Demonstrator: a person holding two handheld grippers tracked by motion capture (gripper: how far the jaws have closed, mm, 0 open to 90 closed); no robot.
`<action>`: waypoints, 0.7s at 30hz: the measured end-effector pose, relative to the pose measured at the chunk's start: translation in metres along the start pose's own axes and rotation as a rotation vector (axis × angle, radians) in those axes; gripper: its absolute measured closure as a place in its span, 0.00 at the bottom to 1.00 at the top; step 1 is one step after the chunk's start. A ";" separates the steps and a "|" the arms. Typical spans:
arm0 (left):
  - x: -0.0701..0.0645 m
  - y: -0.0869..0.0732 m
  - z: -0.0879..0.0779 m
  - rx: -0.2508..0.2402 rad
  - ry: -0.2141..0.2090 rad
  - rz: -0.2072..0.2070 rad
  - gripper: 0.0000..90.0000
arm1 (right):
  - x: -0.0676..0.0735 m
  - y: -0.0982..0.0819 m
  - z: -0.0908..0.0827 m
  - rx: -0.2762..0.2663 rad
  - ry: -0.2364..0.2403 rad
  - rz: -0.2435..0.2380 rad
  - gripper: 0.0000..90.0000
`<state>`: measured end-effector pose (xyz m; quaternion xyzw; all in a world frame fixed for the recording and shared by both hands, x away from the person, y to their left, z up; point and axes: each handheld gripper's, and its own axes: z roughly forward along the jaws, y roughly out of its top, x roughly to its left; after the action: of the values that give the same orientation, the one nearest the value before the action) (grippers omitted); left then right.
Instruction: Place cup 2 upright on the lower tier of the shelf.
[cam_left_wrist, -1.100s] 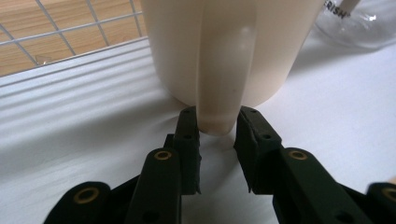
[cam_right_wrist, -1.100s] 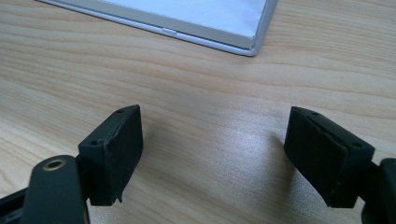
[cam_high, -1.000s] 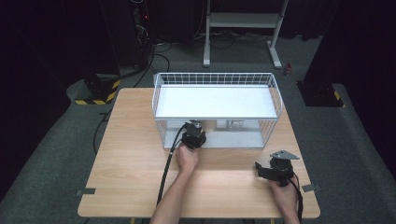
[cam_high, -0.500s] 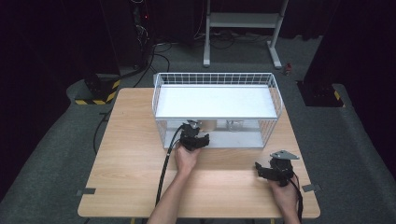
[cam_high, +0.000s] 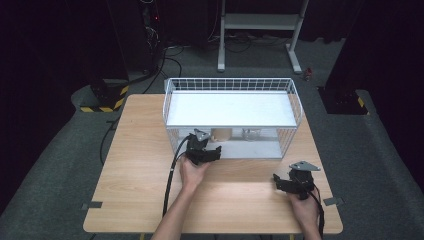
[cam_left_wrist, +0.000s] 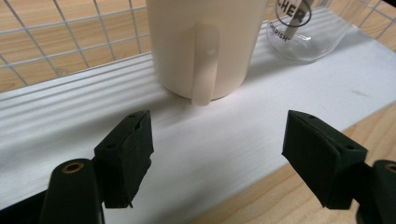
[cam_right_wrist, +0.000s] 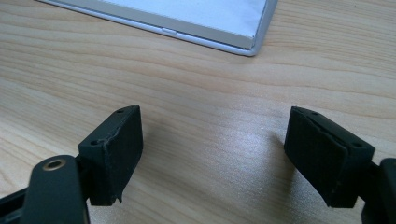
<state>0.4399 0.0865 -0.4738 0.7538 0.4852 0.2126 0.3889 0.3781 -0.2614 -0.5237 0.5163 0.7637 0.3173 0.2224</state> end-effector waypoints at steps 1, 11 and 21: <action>-0.001 0.000 -0.001 -0.004 0.000 -0.012 0.27 | 0.000 0.000 0.000 -0.001 0.000 -0.002 0.22; -0.003 -0.003 -0.016 -0.023 -0.022 0.014 0.28 | 0.000 0.000 0.000 0.000 0.000 -0.001 0.22; -0.002 -0.010 -0.027 -0.039 -0.032 0.018 0.28 | 0.000 0.000 0.000 -0.001 0.000 -0.003 0.22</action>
<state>0.4147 0.0972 -0.4648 0.7538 0.4677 0.2133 0.4093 0.3783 -0.2615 -0.5237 0.5151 0.7643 0.3172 0.2233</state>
